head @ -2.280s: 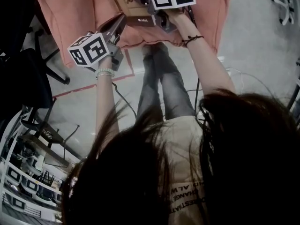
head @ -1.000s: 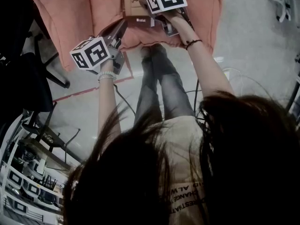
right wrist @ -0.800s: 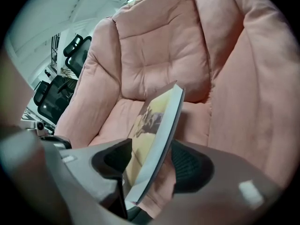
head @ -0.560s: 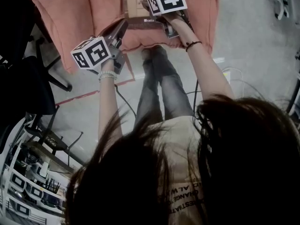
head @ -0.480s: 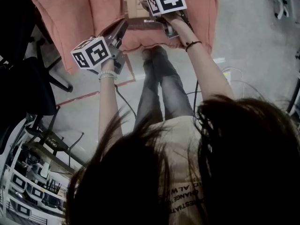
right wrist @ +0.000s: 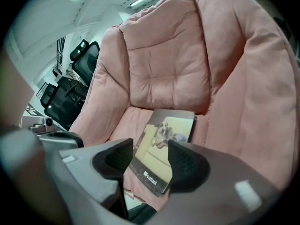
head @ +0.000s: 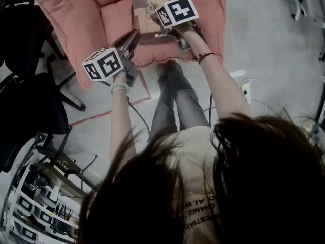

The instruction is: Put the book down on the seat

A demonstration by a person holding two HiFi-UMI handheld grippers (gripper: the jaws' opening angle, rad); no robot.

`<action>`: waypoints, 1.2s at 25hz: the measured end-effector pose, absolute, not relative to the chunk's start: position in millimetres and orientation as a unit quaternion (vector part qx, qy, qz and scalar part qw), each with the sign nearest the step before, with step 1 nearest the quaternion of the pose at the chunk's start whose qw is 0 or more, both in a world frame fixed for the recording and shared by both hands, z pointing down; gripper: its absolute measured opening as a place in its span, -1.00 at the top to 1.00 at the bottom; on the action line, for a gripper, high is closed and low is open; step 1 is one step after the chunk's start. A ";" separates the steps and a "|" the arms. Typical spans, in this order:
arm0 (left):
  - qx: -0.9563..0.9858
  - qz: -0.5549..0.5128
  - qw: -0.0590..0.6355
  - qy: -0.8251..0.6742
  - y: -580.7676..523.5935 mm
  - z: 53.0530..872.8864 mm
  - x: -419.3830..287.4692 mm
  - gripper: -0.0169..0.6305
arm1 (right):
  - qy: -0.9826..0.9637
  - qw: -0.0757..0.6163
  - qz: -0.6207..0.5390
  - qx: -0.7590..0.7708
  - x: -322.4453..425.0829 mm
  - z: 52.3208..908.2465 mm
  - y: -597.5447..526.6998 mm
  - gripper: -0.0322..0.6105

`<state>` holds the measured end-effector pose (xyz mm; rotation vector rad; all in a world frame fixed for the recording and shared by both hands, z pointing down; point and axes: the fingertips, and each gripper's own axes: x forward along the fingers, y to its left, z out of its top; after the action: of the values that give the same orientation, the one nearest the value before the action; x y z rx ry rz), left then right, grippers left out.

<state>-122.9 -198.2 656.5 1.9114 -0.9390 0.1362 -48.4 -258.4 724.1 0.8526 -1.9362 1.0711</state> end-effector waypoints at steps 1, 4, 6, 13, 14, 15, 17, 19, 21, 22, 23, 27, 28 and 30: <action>0.786 0.055 0.479 -0.387 -200.0 651.5 -123.0 0.99 | -0.760 0.372 0.418 0.332 -49.3 718.0 -259.1 0.17; 0.791 0.050 0.471 -0.388 -203.9 635.8 -119.8 0.99 | -0.770 0.358 0.412 0.330 -50.7 698.7 -261.4 0.26; 0.795 0.047 0.464 -0.388 -207.2 623.9 -117.6 0.99 | -0.778 0.347 0.405 0.331 -52.2 683.8 -264.9 0.31; 0.808 0.034 0.442 -0.389 -208.5 579.5 -107.2 0.99 | -0.805 0.297 0.392 0.332 -53.9 625.4 -267.4 0.49; 0.810 0.033 0.439 -0.388 -209.0 573.8 -105.9 0.99 | -0.808 0.293 0.389 0.332 -53.7 617.8 -268.5 0.51; 0.812 0.032 0.436 -0.387 -209.9 567.7 -104.5 0.99 | -0.811 0.289 0.385 0.332 -53.4 610.0 -269.7 0.54; 0.817 0.029 0.428 -0.386 -212.0 554.7 -101.7 0.99 | -0.817 0.279 0.379 0.334 -52.7 594.4 -272.2 0.58; 0.822 0.025 0.419 -0.384 -213.9 541.2 -99.6 0.99 | -0.822 0.268 0.374 0.335 -52.6 579.2 -274.0 0.59; 0.827 0.020 0.411 -0.384 -214.7 528.0 -98.6 0.99 | -0.828 0.256 0.369 0.336 -53.5 564.9 -274.2 0.62; 0.829 0.017 0.407 -0.383 -214.9 521.6 -98.4 0.99 | -0.830 0.250 0.367 0.337 -54.1 557.8 -274.0 0.63; 0.831 0.014 0.403 -0.383 -215.2 515.3 -98.3 0.99 | -0.833 0.244 0.364 0.338 -54.6 550.5 -273.9 0.66; 0.838 0.006 0.388 -0.384 -216.1 492.8 -97.1 0.99 | -0.844 0.217 0.352 0.342 -56.1 521.4 -274.1 0.73; 0.839 0.003 0.384 -0.385 -215.8 487.3 -96.6 0.99 | -0.847 0.209 0.350 0.342 -56.3 514.6 -273.6 0.75; 0.843 -0.003 0.376 -0.386 -215.1 475.8 -96.5 0.99 | -0.852 0.191 0.345 0.343 -57.3 500.9 -272.3 0.80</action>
<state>-96.5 -215.1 475.8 2.1559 -0.9866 -0.0086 -57.3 -272.3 500.9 0.9627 -2.3940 0.9704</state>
